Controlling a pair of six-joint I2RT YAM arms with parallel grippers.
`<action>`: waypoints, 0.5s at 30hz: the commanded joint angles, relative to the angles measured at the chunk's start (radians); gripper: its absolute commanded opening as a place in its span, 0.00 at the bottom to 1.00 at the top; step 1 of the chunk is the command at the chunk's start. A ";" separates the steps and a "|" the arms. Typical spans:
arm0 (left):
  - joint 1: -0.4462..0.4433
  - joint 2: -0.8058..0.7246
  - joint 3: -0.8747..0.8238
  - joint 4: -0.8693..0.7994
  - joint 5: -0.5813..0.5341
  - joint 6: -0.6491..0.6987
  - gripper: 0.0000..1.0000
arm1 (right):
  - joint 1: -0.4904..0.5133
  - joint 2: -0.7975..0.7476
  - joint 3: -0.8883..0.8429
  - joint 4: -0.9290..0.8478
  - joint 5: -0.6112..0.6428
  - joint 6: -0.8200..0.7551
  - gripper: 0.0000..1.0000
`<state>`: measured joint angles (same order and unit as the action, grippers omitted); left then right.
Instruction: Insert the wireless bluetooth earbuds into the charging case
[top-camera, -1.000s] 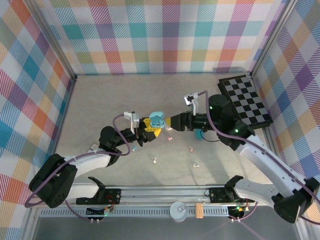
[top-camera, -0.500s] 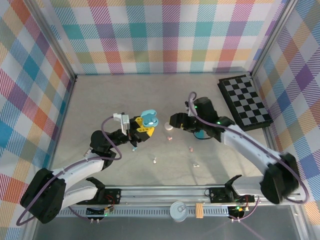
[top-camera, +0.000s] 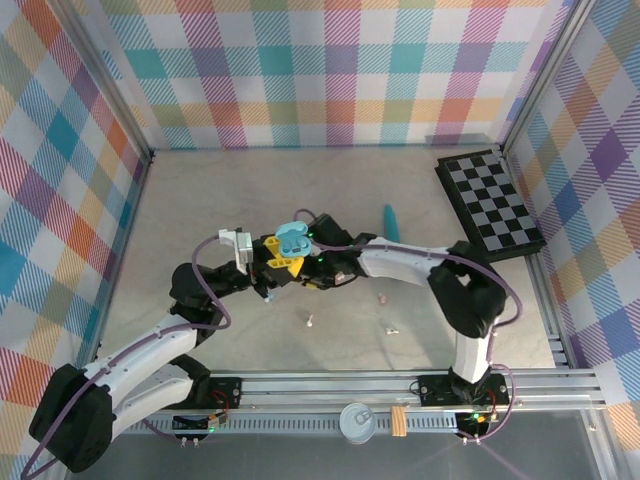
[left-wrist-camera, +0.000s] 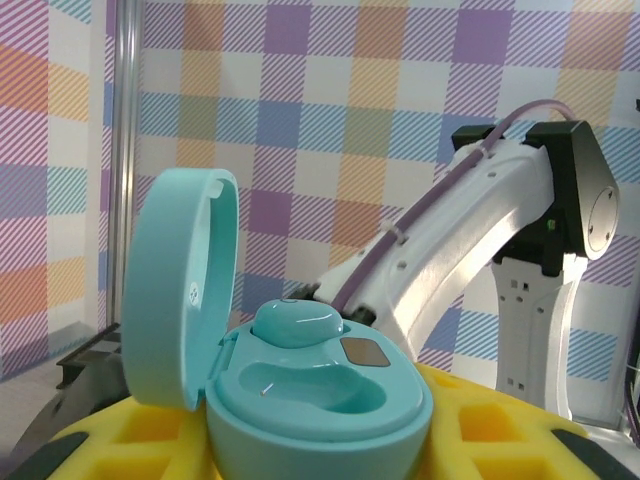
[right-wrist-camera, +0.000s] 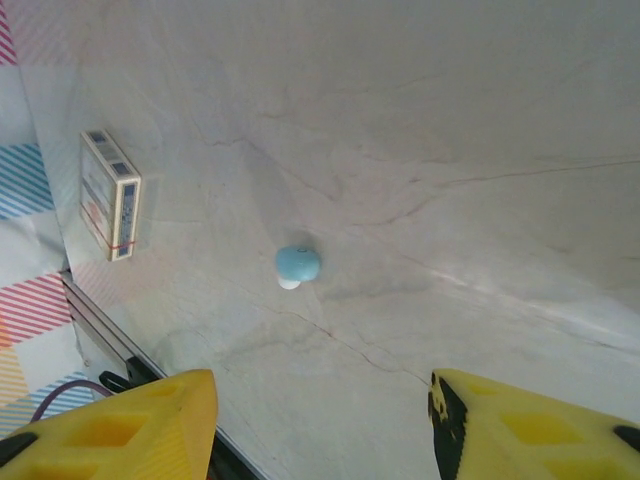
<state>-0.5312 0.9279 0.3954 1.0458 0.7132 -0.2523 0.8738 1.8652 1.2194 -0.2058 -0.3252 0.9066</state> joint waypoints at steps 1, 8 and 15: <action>0.010 -0.046 0.055 -0.053 0.010 0.040 0.27 | 0.035 0.072 0.064 0.005 0.013 0.064 0.55; 0.010 -0.119 0.092 -0.198 -0.007 0.096 0.27 | 0.078 0.187 0.149 0.035 -0.004 0.150 0.50; 0.011 -0.139 0.106 -0.256 -0.026 0.128 0.27 | 0.100 0.251 0.206 0.009 0.016 0.198 0.45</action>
<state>-0.5312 0.8024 0.4709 0.8192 0.7006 -0.1555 0.9619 2.0911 1.3991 -0.1848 -0.3149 1.0599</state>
